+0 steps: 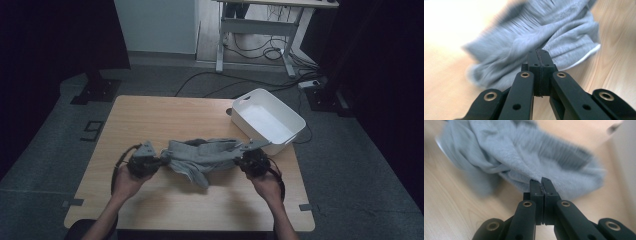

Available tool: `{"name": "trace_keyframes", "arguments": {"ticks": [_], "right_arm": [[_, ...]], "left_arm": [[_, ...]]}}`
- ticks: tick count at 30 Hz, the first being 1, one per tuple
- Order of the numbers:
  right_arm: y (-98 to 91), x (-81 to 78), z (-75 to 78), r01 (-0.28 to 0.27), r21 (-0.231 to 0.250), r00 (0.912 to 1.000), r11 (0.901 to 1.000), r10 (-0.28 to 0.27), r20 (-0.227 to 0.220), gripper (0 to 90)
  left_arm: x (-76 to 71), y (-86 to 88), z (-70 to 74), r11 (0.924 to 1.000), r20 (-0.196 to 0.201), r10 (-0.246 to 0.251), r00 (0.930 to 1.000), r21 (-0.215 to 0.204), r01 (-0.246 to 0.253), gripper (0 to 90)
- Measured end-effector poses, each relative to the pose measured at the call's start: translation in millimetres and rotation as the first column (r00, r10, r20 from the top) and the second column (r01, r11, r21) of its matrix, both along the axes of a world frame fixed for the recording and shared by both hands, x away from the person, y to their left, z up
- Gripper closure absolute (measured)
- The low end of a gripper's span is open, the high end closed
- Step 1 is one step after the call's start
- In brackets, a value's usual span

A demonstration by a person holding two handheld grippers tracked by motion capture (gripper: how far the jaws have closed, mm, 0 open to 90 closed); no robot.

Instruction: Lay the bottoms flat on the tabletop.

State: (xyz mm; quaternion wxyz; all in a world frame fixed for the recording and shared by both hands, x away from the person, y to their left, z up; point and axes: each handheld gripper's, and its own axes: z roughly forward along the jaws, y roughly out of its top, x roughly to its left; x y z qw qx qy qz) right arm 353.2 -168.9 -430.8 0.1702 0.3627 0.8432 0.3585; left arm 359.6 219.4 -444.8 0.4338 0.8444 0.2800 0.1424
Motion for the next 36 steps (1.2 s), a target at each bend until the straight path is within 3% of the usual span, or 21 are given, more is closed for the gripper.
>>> {"name": "trace_keyframes", "arguments": {"ticks": [2,3,4,5,7,8,9,11,13,15,16,17,20,24,28,32,34,35,36], "right_arm": [[-5.1,2.2,21.2,0.024,-0.002,0.9988,0.9997,-0.024,0.041,89.0],[-5.1,2.2,21.2,0.024,-0.002,0.9988,0.9997,-0.024,0.041,89.0],[-8.5,9.6,33.0,0.049,0.007,0.9972,0.9988,-0.049,0.056,88.9],[-9.1,15.4,34.6,0.059,0.005,0.9970,0.9982,-0.059,0.049,88.9],[-9.0,20.4,33.4,0.064,-0.004,0.9972,0.9979,-0.064,0.040,88.7],[-8.2,27.3,28.4,0.069,-0.016,0.9974,0.9975,-0.069,0.020,87.8],[-6.1,41.9,6.1,0.082,-0.031,0.9955,0.9961,-0.084,-0.044,77.0],[-5.0,49.1,-15.3,0.097,-0.038,0.9912,0.9946,-0.100,-0.087,65.9],[-6.3,50.0,-34.0,0.109,-0.028,0.9859,0.9937,-0.112,-0.125,57.3],[-7.8,48.0,-37.1,0.108,-0.025,0.9856,0.9938,-0.111,-0.128,55.2],[-11.2,41.6,-34.9,0.100,-0.019,0.9866,0.9948,-0.102,-0.127,51.7],[-11.2,41.6,-34.9,0.100,-0.019,0.9866,0.9948,-0.102,-0.127,51.7],[-18.7,23.3,-17.2,0.088,0.003,0.9921,0.9961,-0.088,-0.090,50.3],[-24.9,2.9,-11.5,0.065,0.017,0.9934,0.9977,-0.063,-0.095,50.3],[-26.4,-16.5,-28.0,0.043,0.019,0.9886,0.9989,-0.040,-0.145,50.3],[-18.0,-21.8,-55.5,0.036,0.028,0.9810,0.9990,-0.030,-0.192,46.6],[-15.4,-21.2,-60.9,0.042,0.024,0.9795,0.9988,-0.036,-0.198,45.0],[-8.0,-16.2,-74.8,0.068,0.022,0.9745,0.9975,-0.062,-0.216,44.5],[-8.0,-16.2,-74.8,0.068,0.022,0.9745,0.9975,-0.062,-0.216,44.5]], "left_arm": [[6.4,9.5,22.7,0.9992,0.040,0.032,0.9987,-0.026,-0.031,89.3],[6.4,9.5,22.7,0.9992,0.040,0.032,0.9987,-0.026,-0.031,89.3],[11.6,12.1,28.5,0.9987,0.045,0.046,0.9979,-0.026,-0.045,89.3],[23.5,13.7,29.6,0.9973,0.041,0.073,0.9965,0.006,-0.073,89.3],[30.5,13.6,24.8,0.9961,0.027,0.086,0.9960,0.019,-0.086,88.7],[39.1,12.2,14.0,0.9944,-0.008,0.100,0.9950,0.036,-0.100,87.5],[47.8,9.6,-6.1,0.9882,-0.042,0.135,0.9900,0.080,-0.131,72.6],[53.3,10.6,-26.6,0.9816,-0.095,0.170,0.9808,0.103,-0.160,59.2],[50.1,16.6,-34.2,0.9814,-0.115,0.180,0.9769,0.087,-0.171,51.3],[46.5,18.8,-32.5,0.9820,-0.118,0.180,0.9766,0.080,-0.171,47.4],[34.6,22.2,-23.5,0.9869,-0.097,0.156,0.9830,0.057,-0.151,41.1],[34.6,22.2,-23.5,0.9869,-0.097,0.156,0.9830,0.057,-0.151,39.3],[9.1,22.8,-11.7,0.9972,-0.095,0.074,0.9928,0.000,-0.074,35.1],[-9.5,19.4,-20.1,0.9997,-0.122,0.021,0.9922,-0.009,-0.023,30.9],[-20.3,11.4,-38.2,0.9995,-0.168,-0.022,0.9855,-0.024,0.018,29.8],[-20.0,-5.5,-56.1,0.9982,-0.204,-0.060,0.9770,-0.018,0.057,32.8],[-18.7,-11.7,-60.2,0.9976,-0.210,-0.069,0.9753,-0.008,0.069,35.4],[-16.5,-19.3,-64.1,0.9971,-0.204,-0.069,0.9766,0.017,0.074,44.8],[-16.5,-19.3,-64.1,0.9971,-0.204,-0.069,0.9766,0.017,0.074,52.2]]}}
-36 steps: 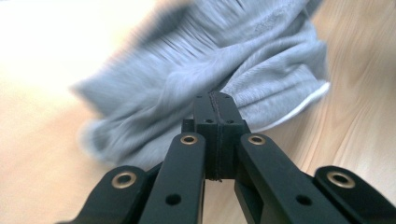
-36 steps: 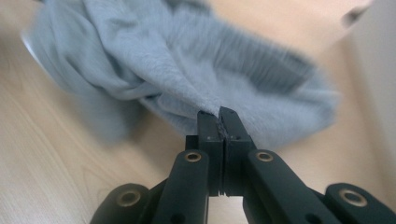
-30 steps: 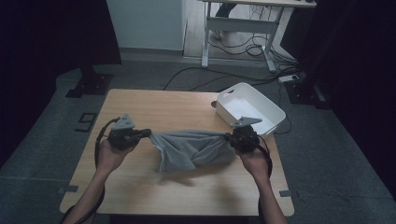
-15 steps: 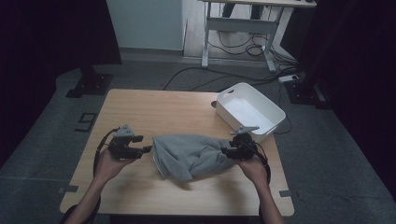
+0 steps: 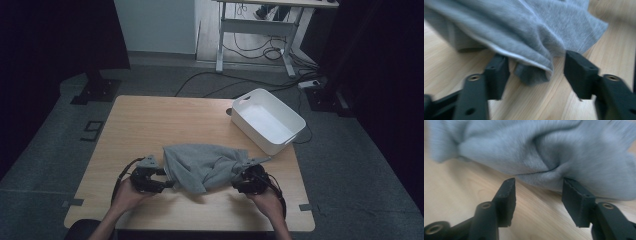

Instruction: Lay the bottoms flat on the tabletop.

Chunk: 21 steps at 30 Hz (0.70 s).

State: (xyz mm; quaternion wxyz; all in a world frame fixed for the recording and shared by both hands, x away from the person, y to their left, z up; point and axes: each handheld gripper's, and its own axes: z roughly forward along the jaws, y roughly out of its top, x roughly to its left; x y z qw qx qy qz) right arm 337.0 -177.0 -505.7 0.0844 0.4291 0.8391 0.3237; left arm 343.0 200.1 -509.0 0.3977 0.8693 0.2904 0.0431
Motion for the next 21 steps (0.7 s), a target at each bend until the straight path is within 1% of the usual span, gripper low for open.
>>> {"name": "trace_keyframes", "arguments": {"ticks": [1,2,3,4,5,6,7,8,9,10,11,12,13,14,15,16,17,18,19,20,21], "right_arm": [[5.4,7.0,-8.5,0.024,0.012,0.9997,0.9996,-0.024,-0.003,55.1],[6.8,9.9,-10.6,0.032,0.013,0.9995,0.9994,-0.032,-0.001,61.7],[7.8,15.4,-12.7,0.049,0.013,0.9988,0.9987,-0.049,0.005,70.6],[7.7,18.4,-12.8,0.059,0.014,0.9982,0.9982,-0.059,0.009,78.8],[6.7,23.1,-12.0,0.068,0.016,0.9976,0.9976,-0.068,0.015,85.1],[5.5,26.3,-10.4,0.069,0.013,0.9973,0.9975,-0.069,0.023,87.8],[4.5,28.4,-8.7,0.071,0.008,0.9971,0.9974,-0.071,0.026,88.5],[4.5,28.4,-8.7,0.071,0.008,0.9971,0.9974,-0.071,0.026,88.5],[3.2,30.0,-5.4,0.076,-0.002,0.9965,0.9971,-0.076,0.034,88.8],[-1.7,29.3,7.3,0.090,-0.030,0.9932,0.9955,-0.087,0.077,89.0],[-5.9,27.8,15.0,0.098,-0.033,0.9910,0.9946,-0.094,0.095,89.1],[-5.9,27.8,15.0,0.098,-0.033,0.9910,0.9946,-0.094,0.095,89.1],[-17.6,23.4,31.9,0.122,-0.040,0.9854,0.9917,-0.117,0.124,89.2],[-22.8,21.6,38.0,0.135,-0.041,0.9826,0.9901,-0.128,0.134,89.2],[-32.5,19.2,47.3,0.158,-0.051,0.9770,0.9861,-0.149,0.153,89.2],[-38.1,18.2,52.0,0.178,-0.058,0.9729,0.9823,-0.167,0.160,89.2],[-47.8,17.9,57.6,0.210,-0.060,0.9663,0.9758,-0.198,0.165,89.2],[-47.8,17.9,57.6,0.210,-0.060,0.9663,0.9758,-0.198,0.165,89.2],[-61.0,20.6,58.1,0.251,-0.064,0.9585,0.9659,-0.239,0.156,89.2],[-61.0,20.6,58.1,0.251,-0.064,0.9585,0.9659,-0.239,0.156,89.2],[-67.3,25.4,47.2,0.261,-0.086,0.9609,0.9615,-0.250,0.118,89.0]], "left_arm": [[4.1,-5.2,-2.5,1.0000,-0.001,0.000,1.0000,0.002,0.000,58.1],[6.8,-6.1,-2.5,0.9999,-0.001,0.008,1.0000,-0.007,-0.008,64.3],[8.3,-6.1,-2.0,0.9998,0.001,0.015,0.9999,-0.010,-0.015,72.5],[11.0,-5.4,-0.8,0.9996,0.000,0.020,0.9998,-0.021,-0.020,78.9],[12.7,-4.5,0.8,0.9993,0.002,0.023,0.9997,-0.030,-0.023,82.4],[12.7,-4.5,0.8,0.9993,0.002,0.023,0.9997,-0.030,-0.023,83.7],[14.6,-2.0,5.5,0.9986,0.016,0.032,0.9994,-0.043,-0.031,84.3],[14.6,-2.0,5.5,0.9986,0.016,0.032,0.9994,-0.043,-0.031,84.7],[15.1,1.4,11.3,0.9979,0.036,0.042,0.9985,-0.052,-0.040,84.7],[15.3,11.6,24.7,0.9944,0.061,0.063,0.9962,-0.089,-0.057,85.2],[15.0,18.4,32.7,0.9914,0.073,0.075,0.9945,-0.113,-0.066,85.3],[15.0,18.4,32.7,0.9914,0.073,0.075,0.9945,-0.113,-0.066,85.4],[14.4,26.1,41.0,0.9877,0.084,0.090,0.9924,-0.135,-0.078,85.5],[13.0,42.2,55.8,0.9788,0.104,0.128,0.9863,-0.173,-0.109,85.7],[12.7,47.8,60.0,0.9757,0.108,0.143,0.9838,-0.182,-0.121,85.7],[13.2,56.6,64.6,0.9714,0.112,0.169,0.9793,-0.187,-0.146,85.8],[14.5,62.7,65.0,0.9685,0.107,0.188,0.9763,-0.185,-0.167,85.8],[14.5,62.7,65.0,0.9685,0.107,0.188,0.9763,-0.185,-0.167,85.8],[16.6,67.4,62.3,0.9667,0.090,0.202,0.9752,-0.177,-0.184,85.8],[19.0,70.8,56.6,0.9669,0.066,0.209,0.9756,-0.163,-0.197,85.8],[22.1,73.9,41.0,0.9683,0.028,0.221,0.9748,-0.125,-0.216,85.6]]}}
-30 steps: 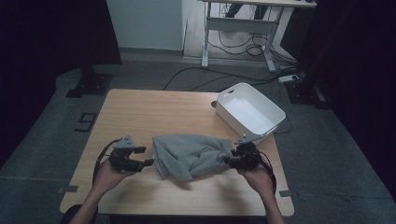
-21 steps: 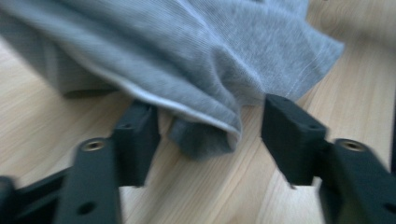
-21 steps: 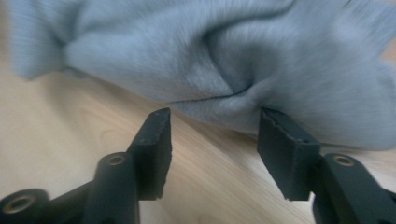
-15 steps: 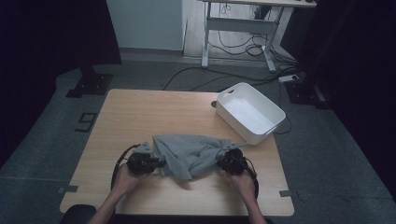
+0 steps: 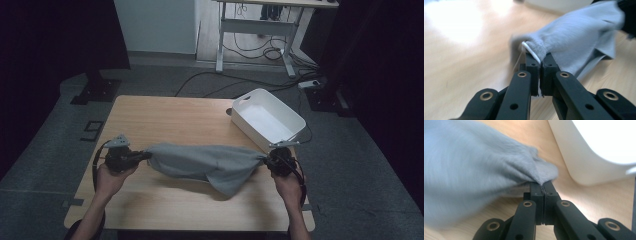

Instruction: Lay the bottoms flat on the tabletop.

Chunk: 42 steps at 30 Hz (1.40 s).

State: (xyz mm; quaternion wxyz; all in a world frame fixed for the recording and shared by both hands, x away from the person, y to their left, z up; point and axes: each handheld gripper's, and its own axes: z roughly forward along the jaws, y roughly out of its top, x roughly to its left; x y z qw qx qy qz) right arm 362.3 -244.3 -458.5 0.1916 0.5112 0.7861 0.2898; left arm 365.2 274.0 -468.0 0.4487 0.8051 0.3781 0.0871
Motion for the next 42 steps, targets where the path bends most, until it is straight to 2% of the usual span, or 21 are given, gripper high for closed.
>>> {"name": "trace_keyframes", "arguments": {"ticks": [1,3,4,6,8,13,21,22,24,25,26,28,29,30,31,32,33,35,39,40,42], "right_arm": [[-1.4,1.6,-6.1,0.000,0.002,0.9999,1.0000,0.000,-0.017,88.7],[-3.2,3.7,-17.2,-0.008,0.018,0.9990,0.9998,0.008,-0.044,85.8],[-4.1,4.6,-31.2,-0.017,0.031,0.9977,0.9994,0.019,-0.065,67.0],[-4.3,3.7,-33.8,-0.012,0.032,0.9979,0.9994,0.014,-0.063,62.1],[-4.6,-5.7,-30.0,-0.028,0.049,0.9981,0.9984,0.031,-0.053,53.2],[0.1,-29.4,-14.1,-0.094,0.054,0.9947,0.9941,0.096,-0.037,53.5],[30.9,-62.5,-33.8,-0.246,0.077,0.9642,0.9663,0.252,-0.083,54.0],[30.9,-62.5,-33.8,-0.246,0.077,0.9642,0.9663,0.252,-0.083,54.0],[48.8,-66.4,-43.1,-0.304,0.094,0.9460,0.9480,0.312,-0.087,52.8],[48.8,-66.4,-43.1,-0.304,0.094,0.9460,0.9480,0.312,-0.087,52.8],[62.5,-68.5,-48.9,-0.341,0.110,0.9320,0.9336,0.351,-0.090,50.5],[75.2,-70.3,-54.4,-0.375,0.120,0.9165,0.9194,0.387,-0.102,48.8],[75.2,-70.3,-54.4,-0.375,0.120,0.9165,0.9194,0.387,-0.102,48.8],[83.1,-71.5,-58.9,-0.401,0.114,0.9044,0.9090,0.413,-0.109,48.7],[93.0,-73.5,-66.0,-0.426,0.073,0.8933,0.9016,0.432,-0.123,61.5],[95.7,-74.9,-68.9,-0.436,0.035,0.8910,0.8991,0.437,-0.122,72.4],[95.7,-74.9,-68.9,-0.436,0.035,0.8910,0.8991,0.437,-0.122,72.4],[93.0,-78.6,-66.5,-0.425,-0.009,0.8996,0.9051,0.421,-0.115,87.1],[80.0,-84.5,-52.8,-0.411,-0.043,0.9094,0.9107,0.406,-0.091,87.7],[61.3,-91.8,-34.7,-0.382,-0.046,0.9237,0.9230,0.379,-0.053,87.8],[41.6,-100.0,-18.7,-0.347,-0.051,0.9378,0.9364,0.346,-0.022,87.8]], "left_arm": [[0.0,0.0,0.0,1.0000,0.000,0.000,1.0000,0.000,0.000,85.1],[2.0,0.2,-20.9,0.9997,-0.070,-0.011,0.9975,0.020,0.013,84.1],[0.6,-0.1,-34.5,0.9985,-0.084,0.007,0.9964,0.055,-0.002,70.7],[-0.1,1.5,-37.0,0.9985,-0.086,0.012,0.9963,0.054,-0.007,64.5],[-4.1,4.0,-28.5,0.9980,-0.058,0.014,0.9982,0.062,-0.010,48.9],[-15.7,-0.5,-11.0,0.9962,-0.008,-0.031,0.9995,0.081,0.031,42.2],[-22.1,-2.6,-28.3,0.9950,-0.041,-0.040,0.9983,0.090,0.044,37.9],[-22.1,-2.6,-28.3,0.9950,-0.041,-0.040,0.9983,0.090,0.044,38.0],[-20.0,-4.4,-33.8,0.9949,-0.052,-0.037,0.9980,0.092,0.041,39.5],[-20.0,-4.4,-33.8,0.9949,-0.052,-0.037,0.9980,0.092,0.041,41.8],[-19.1,-5.8,-35.0,0.9951,-0.053,-0.035,0.9980,0.091,0.040,45.2],[-16.4,-11.1,-37.9,0.9957,-0.066,-0.044,0.9968,0.079,0.049,54.0],[-16.4,-11.1,-37.9,0.9957,-0.066,-0.044,0.9968,0.079,0.049,59.1],[-15.8,-13.4,-38.7,0.9955,-0.072,-0.051,0.9961,0.076,0.056,59.1],[-15.6,-15.9,-39.3,0.9950,-0.077,-0.056,0.9954,0.078,0.062,73.0],[-15.9,-19.5,-39.3,0.9939,-0.078,-0.063,0.9950,0.085,0.069,78.2],[-15.9,-19.5,-39.3,0.9939,-0.078,-0.063,0.9950,0.085,0.069,81.8],[-17.1,-19.3,-35.0,0.9943,-0.076,-0.070,0.9947,0.075,0.076,85.0],[-24.5,-7.3,-13.5,0.9965,-0.058,-0.075,0.9955,0.032,0.077,85.2],[-31.5,-2.1,-2.7,0.9957,-0.051,-0.086,0.9950,0.030,0.088,85.2],[-41.5,2.1,4.9,0.9922,-0.067,-0.119,0.9906,0.028,0.121,85.1]]}}
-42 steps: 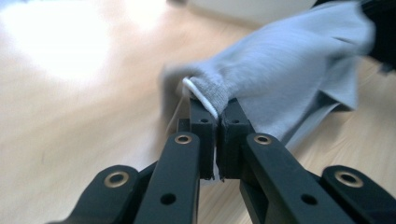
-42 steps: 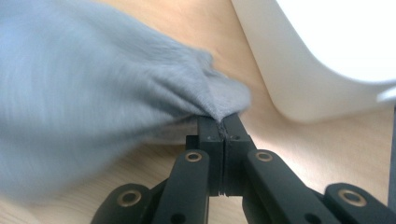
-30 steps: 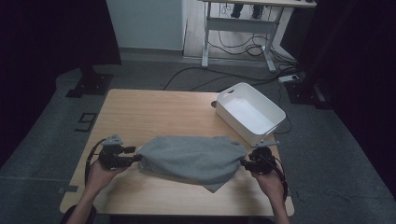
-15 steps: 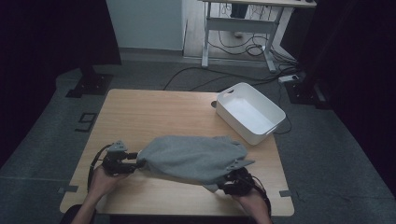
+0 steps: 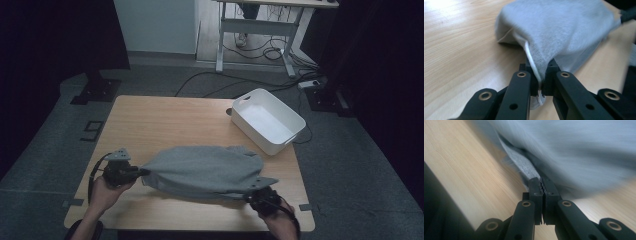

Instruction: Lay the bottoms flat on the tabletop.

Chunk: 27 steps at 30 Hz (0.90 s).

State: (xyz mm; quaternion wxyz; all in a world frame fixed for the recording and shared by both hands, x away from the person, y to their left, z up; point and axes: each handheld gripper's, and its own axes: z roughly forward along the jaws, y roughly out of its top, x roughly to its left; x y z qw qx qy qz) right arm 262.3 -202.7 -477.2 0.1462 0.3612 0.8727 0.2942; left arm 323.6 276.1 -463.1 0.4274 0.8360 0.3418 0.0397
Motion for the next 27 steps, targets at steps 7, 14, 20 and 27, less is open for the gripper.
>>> {"name": "trace_keyframes", "arguments": {"ticks": [7,14,20,27], "right_arm": [[-50.4,-16.8,-2.8,0.092,0.041,0.9937,0.9949,-0.089,-0.069,83.1],[-50.3,3.9,5.1,0.114,0.086,0.9931,0.9897,-0.111,-0.037,56.4],[-17.6,62.5,6.8,0.131,0.101,0.9909,0.9862,-0.133,0.018,57.1],[-3.0,110.4,-24.2,0.176,0.045,0.9837,0.9833,-0.175,-0.043,74.4]], "left_arm": [[-24.0,9.4,-28.2,0.9925,-0.126,-0.116,0.9853,0.025,0.120,49.3],[-6.5,16.8,-7.2,0.9942,-0.049,-0.090,0.9948,0.055,0.093,34.4],[51.9,-29.0,-15.6,0.9971,-0.007,0.004,1.0000,0.075,-0.004,44.9],[68.6,-63.1,-50.8,0.9775,-0.056,0.014,0.9983,0.211,-0.001,65.5]]}}
